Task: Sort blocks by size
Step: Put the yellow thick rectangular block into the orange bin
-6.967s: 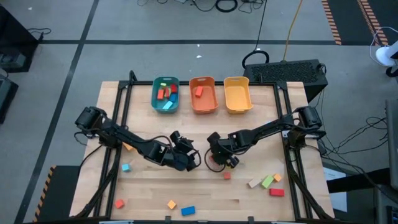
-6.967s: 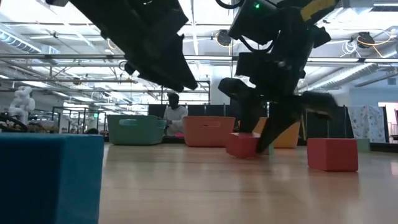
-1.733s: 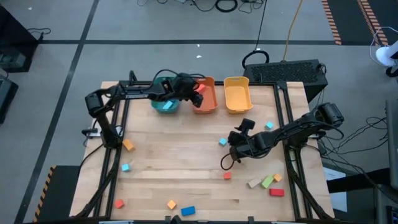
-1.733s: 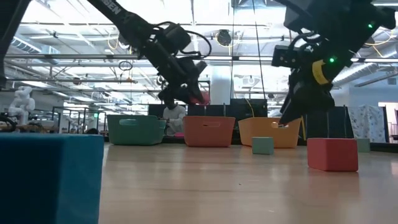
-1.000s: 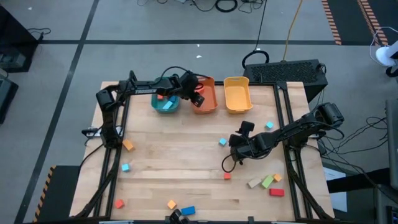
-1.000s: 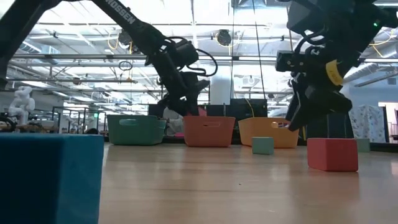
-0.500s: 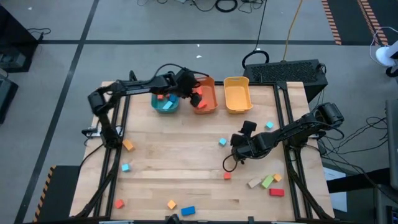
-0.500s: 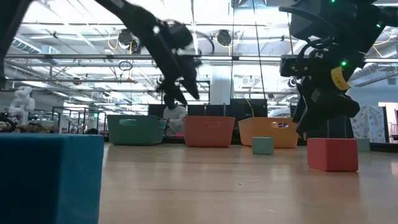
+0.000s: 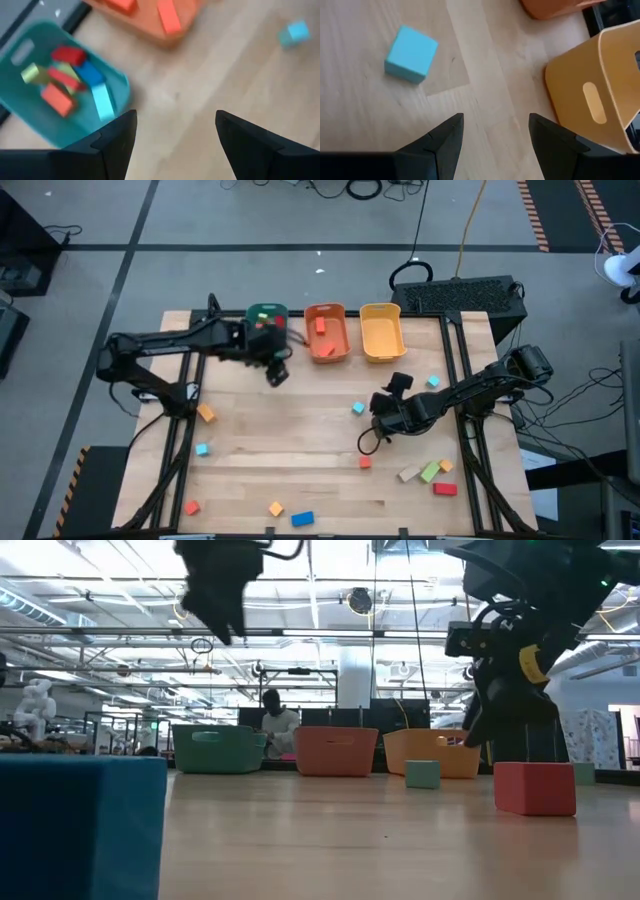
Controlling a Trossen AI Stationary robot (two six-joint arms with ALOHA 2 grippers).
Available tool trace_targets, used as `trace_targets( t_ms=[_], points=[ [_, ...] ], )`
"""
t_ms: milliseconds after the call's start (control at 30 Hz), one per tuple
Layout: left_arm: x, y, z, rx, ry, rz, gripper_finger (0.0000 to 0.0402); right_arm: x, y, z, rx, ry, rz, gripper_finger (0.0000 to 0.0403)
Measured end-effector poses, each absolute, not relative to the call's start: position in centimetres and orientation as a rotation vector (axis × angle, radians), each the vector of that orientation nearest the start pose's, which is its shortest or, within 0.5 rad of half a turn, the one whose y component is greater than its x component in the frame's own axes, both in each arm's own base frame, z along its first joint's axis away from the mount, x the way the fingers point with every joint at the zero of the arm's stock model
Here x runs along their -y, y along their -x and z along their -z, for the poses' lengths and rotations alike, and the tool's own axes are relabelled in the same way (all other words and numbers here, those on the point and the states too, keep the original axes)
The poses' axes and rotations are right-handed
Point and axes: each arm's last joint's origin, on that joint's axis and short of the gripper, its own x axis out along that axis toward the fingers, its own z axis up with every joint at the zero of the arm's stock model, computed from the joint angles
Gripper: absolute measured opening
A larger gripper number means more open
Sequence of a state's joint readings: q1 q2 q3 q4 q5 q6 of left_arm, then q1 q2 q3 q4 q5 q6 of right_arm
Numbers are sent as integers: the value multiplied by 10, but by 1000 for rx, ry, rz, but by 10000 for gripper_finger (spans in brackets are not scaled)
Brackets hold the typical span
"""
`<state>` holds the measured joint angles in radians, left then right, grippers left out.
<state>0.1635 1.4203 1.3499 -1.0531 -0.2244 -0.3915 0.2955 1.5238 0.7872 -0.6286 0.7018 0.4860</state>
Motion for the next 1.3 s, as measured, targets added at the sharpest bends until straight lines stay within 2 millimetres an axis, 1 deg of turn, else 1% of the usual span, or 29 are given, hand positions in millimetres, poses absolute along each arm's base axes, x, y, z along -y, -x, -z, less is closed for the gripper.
trace_targets(
  t_ms=[67, 167, 300, 400, 533, 633, 800, 933, 1167, 1300],
  points=[
    [-35, -262, -319, -1104, 288, -533, 269, -54, -243, -159, -1063, 241, 609, 210],
    [-15, -253, -313, -1243, 222, -487, 269, -55, -243, -160, -1058, 237, 608, 210],
    [7, -242, -293, -1406, 164, -399, 269, -57, -243, -159, -1056, 230, 600, 210],
    [19, -236, -280, -1482, 145, -334, 269, -60, -243, -160, -1043, 228, 589, 210],
    [33, -227, -261, -1559, 104, -313, 269, -63, -244, -160, -1031, 227, 579, 210],
    [40, -219, -246, -1622, 53, -290, 269, -65, -245, -160, -1018, 221, 572, 210],
    [50, -202, -221, -1737, -74, -180, 269, -67, -247, -161, -991, 208, 562, 210],
    [54, -190, -205, -1815, -121, -128, 269, -67, -247, -161, -990, 208, 561, 210],
    [57, -175, -189, -1897, -148, -86, 269, -67, -248, -161, -987, 209, 559, 210],
    [60, -168, -182, -1935, -238, 27, 269, -67, -248, -161, -981, 205, 558, 210]
  ],
)
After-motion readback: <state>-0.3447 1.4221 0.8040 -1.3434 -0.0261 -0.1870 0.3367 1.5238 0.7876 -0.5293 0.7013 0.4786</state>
